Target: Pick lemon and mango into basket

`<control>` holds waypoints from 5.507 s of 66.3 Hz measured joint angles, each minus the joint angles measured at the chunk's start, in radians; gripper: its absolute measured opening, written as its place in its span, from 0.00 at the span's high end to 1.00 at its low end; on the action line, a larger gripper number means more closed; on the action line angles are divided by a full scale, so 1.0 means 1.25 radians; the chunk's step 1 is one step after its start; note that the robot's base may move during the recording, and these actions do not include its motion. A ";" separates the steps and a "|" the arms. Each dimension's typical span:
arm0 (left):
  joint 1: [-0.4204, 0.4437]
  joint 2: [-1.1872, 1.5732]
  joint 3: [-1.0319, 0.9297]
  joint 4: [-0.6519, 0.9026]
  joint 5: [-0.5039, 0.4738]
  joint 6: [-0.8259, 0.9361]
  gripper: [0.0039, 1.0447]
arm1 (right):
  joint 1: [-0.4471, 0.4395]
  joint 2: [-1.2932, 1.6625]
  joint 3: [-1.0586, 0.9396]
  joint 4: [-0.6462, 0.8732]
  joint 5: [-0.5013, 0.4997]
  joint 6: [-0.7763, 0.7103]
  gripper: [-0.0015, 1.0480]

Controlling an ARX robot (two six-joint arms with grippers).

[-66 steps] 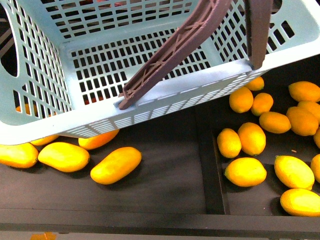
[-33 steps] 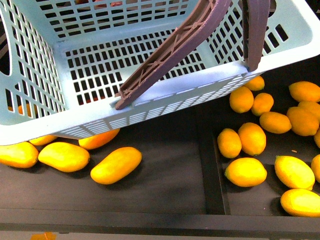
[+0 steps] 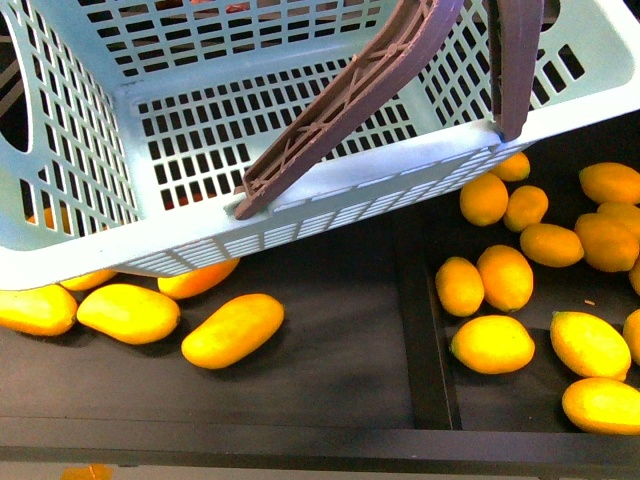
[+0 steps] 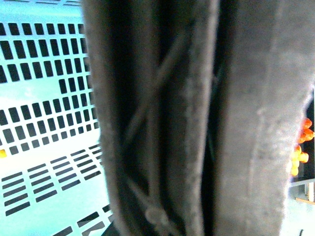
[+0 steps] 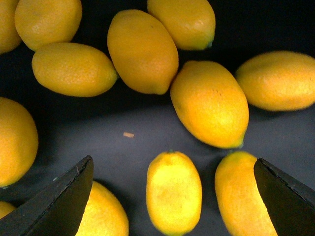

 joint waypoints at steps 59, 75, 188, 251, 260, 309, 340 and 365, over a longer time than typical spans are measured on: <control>0.000 0.000 0.000 0.000 -0.001 0.000 0.86 | -0.049 0.218 0.302 -0.175 -0.016 -0.173 0.08; 0.000 0.000 0.000 0.000 0.000 0.000 0.86 | -0.036 0.269 0.361 -0.200 -0.015 -0.175 0.08; 0.000 0.000 0.000 0.000 0.000 0.000 0.86 | 0.194 -0.730 -0.100 -0.157 -0.277 0.266 0.41; 0.002 0.000 0.000 0.000 -0.010 0.002 0.86 | 0.459 -0.741 -0.142 0.017 0.245 0.256 0.21; 0.001 0.000 0.000 0.000 0.000 0.001 0.86 | 0.430 -0.799 -0.265 0.125 0.211 0.165 0.42; 0.001 0.000 0.000 0.000 -0.002 0.000 0.86 | 0.272 -1.133 -0.570 0.082 0.063 0.125 0.98; 0.001 0.000 0.000 0.000 -0.001 0.000 0.86 | 0.271 -1.229 -0.602 0.027 0.059 0.124 0.51; -0.008 0.000 0.000 0.000 0.008 -0.003 0.86 | 0.269 -1.230 -0.605 0.024 0.060 0.124 0.09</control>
